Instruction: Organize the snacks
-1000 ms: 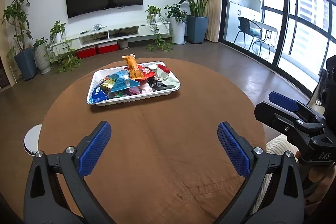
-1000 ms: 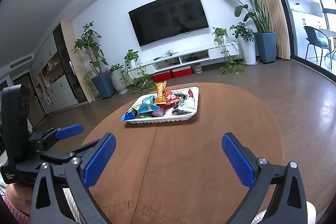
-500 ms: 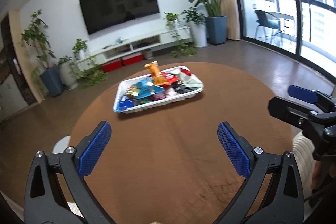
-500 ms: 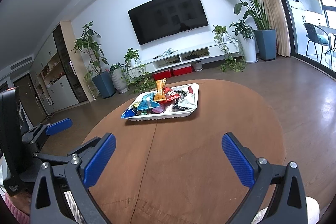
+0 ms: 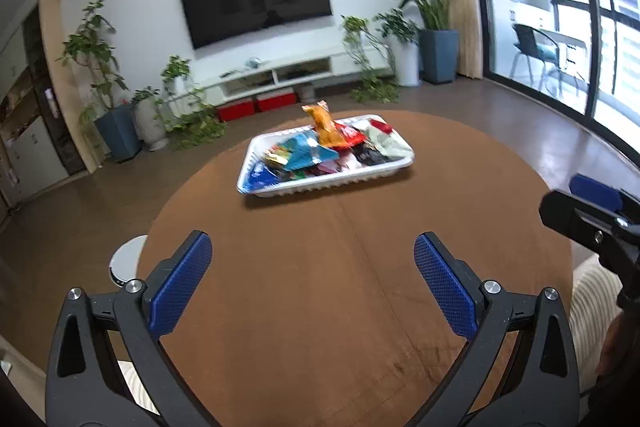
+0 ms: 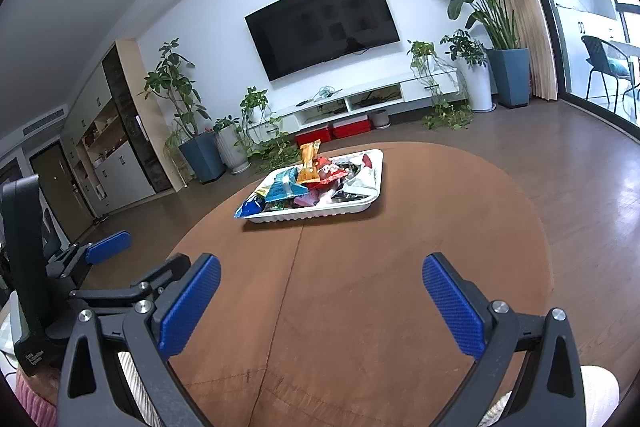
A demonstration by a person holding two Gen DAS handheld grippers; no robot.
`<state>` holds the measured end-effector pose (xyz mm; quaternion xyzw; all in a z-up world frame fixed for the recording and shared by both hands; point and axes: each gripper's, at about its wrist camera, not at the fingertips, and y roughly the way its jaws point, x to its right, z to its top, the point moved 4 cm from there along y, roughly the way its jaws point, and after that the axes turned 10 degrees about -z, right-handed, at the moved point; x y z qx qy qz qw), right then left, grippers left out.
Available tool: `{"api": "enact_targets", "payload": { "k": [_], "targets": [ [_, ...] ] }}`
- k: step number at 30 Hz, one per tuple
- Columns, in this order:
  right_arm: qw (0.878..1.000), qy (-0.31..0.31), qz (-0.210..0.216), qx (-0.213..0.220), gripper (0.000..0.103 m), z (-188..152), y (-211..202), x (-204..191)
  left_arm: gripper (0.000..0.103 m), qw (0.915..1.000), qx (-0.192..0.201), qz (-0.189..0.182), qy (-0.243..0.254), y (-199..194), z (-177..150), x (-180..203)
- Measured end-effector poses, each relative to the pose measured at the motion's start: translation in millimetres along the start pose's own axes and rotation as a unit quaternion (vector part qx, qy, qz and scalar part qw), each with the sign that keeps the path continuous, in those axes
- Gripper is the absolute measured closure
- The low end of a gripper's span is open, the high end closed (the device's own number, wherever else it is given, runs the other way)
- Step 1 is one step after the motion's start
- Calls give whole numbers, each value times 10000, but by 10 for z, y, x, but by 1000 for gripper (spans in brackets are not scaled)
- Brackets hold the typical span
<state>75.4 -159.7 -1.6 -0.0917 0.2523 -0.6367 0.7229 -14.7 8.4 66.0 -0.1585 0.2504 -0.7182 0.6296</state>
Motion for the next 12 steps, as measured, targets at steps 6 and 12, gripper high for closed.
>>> {"api": "enact_targets", "payload": {
  "k": [6, 12],
  "targets": [
    [10000, -25, 29, -15, 0, -9, 32, -23, 1, 10000, -18, -19, -94, 30, -24, 5],
    [10000, 60, 29, -65, 0, -48, 46, 9, 1, 9995, -74, -198, -252, 66, -36, -7]
  ]
}}
